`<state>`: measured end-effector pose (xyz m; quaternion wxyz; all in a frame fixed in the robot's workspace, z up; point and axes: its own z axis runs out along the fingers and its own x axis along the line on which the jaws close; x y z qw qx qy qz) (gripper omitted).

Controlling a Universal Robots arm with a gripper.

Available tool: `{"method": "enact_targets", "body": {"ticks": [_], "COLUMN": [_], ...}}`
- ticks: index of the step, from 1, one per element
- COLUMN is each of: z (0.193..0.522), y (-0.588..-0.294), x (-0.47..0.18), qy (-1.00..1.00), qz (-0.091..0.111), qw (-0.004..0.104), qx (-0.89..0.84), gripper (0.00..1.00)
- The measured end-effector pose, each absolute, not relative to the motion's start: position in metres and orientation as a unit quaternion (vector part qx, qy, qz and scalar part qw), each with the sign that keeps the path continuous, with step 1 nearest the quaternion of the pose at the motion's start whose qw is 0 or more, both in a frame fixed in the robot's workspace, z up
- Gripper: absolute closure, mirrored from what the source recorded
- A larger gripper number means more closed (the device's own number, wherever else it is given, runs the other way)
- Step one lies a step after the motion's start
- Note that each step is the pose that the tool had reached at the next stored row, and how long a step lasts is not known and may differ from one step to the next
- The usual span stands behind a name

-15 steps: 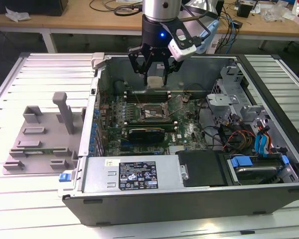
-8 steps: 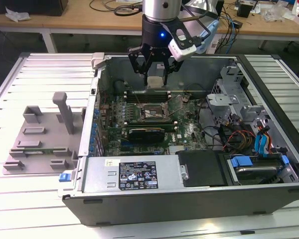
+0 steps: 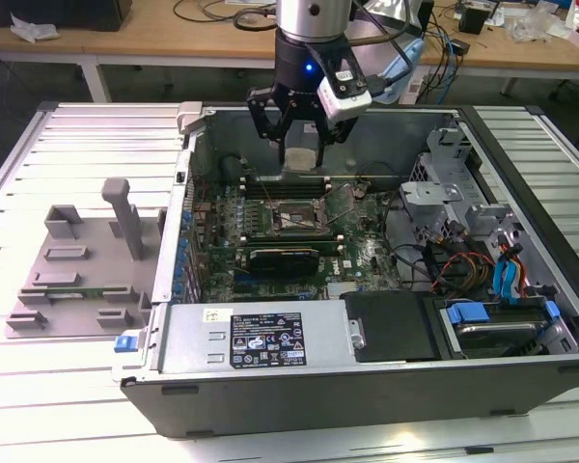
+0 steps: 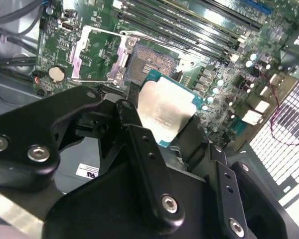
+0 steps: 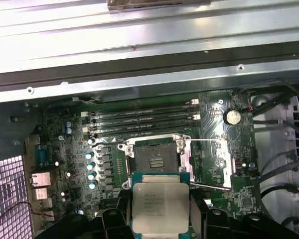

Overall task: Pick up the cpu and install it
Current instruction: 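Place the cpu into insertion slot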

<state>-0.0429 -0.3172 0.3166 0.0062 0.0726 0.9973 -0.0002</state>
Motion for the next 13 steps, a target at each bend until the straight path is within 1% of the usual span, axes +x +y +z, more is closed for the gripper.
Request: {"method": "enact_targets", "body": {"ticks": [13], "z": [0.3159], "y": [-0.3172], "x": [-0.0429], "qy": [0.977], "qz": [-0.001], "qw": [0.006], "qx": [0.211], "gripper": [0.45]}}
